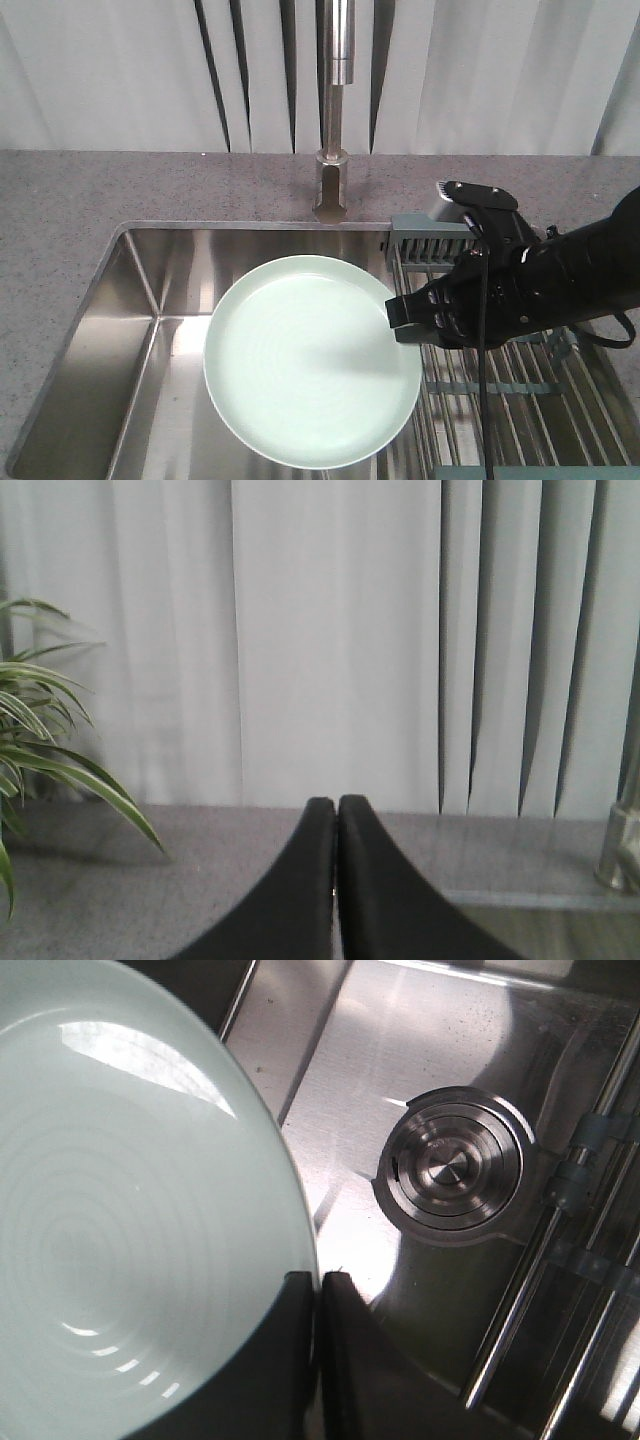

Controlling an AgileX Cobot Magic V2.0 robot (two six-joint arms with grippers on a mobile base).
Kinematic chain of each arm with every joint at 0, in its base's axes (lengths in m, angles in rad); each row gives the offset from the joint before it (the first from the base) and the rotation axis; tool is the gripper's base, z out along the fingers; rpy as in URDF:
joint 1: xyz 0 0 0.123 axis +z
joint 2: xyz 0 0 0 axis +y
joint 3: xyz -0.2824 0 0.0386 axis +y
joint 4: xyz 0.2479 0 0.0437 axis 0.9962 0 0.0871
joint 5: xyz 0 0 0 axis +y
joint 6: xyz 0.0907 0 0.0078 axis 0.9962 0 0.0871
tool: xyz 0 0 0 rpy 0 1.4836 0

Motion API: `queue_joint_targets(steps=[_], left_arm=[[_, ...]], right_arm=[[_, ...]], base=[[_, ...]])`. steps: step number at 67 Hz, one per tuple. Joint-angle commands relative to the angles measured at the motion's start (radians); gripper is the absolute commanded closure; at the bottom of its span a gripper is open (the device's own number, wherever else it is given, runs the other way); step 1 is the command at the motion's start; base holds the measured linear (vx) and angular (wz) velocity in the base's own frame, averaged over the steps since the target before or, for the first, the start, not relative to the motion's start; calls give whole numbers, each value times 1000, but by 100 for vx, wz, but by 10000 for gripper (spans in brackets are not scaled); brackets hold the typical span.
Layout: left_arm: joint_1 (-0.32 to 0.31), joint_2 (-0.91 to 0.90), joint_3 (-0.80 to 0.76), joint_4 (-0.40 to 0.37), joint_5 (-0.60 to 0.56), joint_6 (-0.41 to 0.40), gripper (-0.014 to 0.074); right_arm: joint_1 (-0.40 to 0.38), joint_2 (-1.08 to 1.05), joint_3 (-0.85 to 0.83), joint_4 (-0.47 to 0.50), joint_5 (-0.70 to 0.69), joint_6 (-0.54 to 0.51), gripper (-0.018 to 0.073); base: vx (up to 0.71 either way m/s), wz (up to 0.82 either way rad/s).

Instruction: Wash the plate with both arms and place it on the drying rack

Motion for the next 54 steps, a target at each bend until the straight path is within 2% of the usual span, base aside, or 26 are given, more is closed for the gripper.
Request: queue_joint_targets(steps=[1, 12, 29, 54], left_arm=[[1, 114, -114, -2, 64, 1, 603], [1, 269, -192, -2, 174, 1, 603], [1, 423, -192, -3, 196, -1, 603], [1, 551, -192, -3, 178, -2, 582]], right_arm=[[-2, -33, -31, 28, -23, -7, 561], [-2, -33, -31, 28, -23, -6, 561], [-2, -33, -31, 28, -23, -6, 561], [-2, -33, -31, 28, -23, -7, 561]], base=[[0, 0], [0, 0], [0, 0], [0, 0]])
